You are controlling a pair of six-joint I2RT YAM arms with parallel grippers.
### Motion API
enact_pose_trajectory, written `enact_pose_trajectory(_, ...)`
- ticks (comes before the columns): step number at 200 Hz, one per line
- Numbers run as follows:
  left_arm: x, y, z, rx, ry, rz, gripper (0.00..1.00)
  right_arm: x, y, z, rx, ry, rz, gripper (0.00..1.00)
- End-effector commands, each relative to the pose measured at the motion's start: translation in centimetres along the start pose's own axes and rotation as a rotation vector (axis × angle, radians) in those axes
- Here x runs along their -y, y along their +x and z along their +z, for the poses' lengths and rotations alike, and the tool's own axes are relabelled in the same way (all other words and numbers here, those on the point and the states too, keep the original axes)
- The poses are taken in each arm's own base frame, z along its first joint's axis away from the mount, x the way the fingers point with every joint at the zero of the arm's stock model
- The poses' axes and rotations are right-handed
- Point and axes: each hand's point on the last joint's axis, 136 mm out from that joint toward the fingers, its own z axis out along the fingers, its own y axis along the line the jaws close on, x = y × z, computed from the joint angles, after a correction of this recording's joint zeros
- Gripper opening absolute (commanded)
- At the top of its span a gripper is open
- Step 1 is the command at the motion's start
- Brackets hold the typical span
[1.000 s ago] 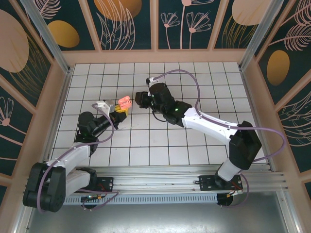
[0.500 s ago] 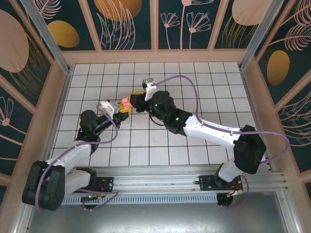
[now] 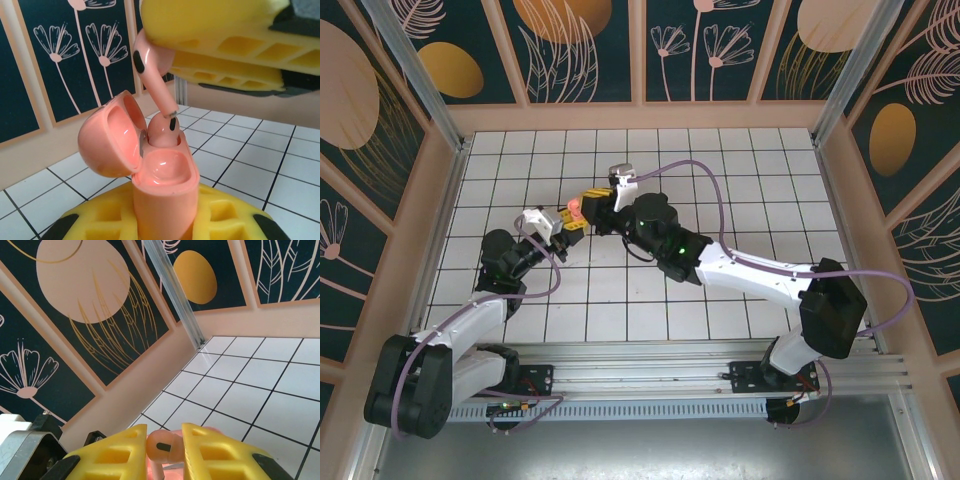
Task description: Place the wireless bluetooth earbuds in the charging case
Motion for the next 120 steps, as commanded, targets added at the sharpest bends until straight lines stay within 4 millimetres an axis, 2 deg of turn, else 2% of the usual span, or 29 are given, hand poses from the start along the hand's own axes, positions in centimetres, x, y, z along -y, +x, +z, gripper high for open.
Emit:
enact_pose_trajectory(1,0.0,-2.1,0.0,0.065,-0.003,0.011,0.04,-0.6,-0.8,-0.2,0.054,-0.009,-0.01,0.21)
enact_pose_trajectory(120,-0.2,-3.3,0.0,0.1,-0.012,-0.033,0.05,-0.9,0.4,0.8,0.044,-0.02,-0.019,0.21)
